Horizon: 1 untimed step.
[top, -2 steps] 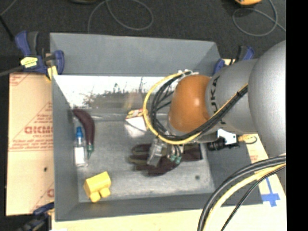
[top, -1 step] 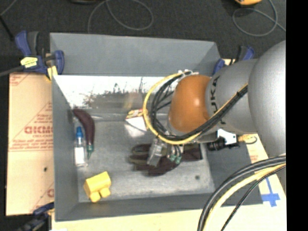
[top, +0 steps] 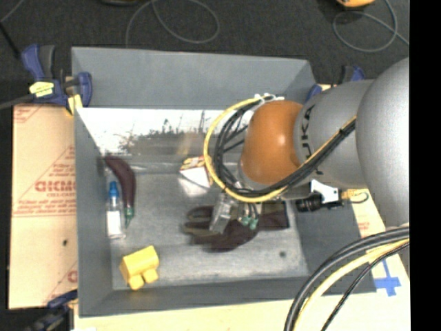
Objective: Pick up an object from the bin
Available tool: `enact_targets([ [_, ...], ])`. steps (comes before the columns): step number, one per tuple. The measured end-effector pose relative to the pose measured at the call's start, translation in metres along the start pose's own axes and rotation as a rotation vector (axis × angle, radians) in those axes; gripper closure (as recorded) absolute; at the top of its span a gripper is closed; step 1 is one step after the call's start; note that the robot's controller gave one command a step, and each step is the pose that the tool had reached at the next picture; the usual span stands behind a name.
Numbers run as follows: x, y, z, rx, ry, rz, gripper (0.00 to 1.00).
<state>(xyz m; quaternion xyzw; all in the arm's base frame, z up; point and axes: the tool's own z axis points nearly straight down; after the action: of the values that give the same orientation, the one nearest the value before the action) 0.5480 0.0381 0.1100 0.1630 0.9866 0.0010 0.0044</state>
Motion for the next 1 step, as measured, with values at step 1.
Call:
enact_targets([
  [1,0.0067,-0.0128,-0.0352,0.0,0.001,-0.001,1.0],
])
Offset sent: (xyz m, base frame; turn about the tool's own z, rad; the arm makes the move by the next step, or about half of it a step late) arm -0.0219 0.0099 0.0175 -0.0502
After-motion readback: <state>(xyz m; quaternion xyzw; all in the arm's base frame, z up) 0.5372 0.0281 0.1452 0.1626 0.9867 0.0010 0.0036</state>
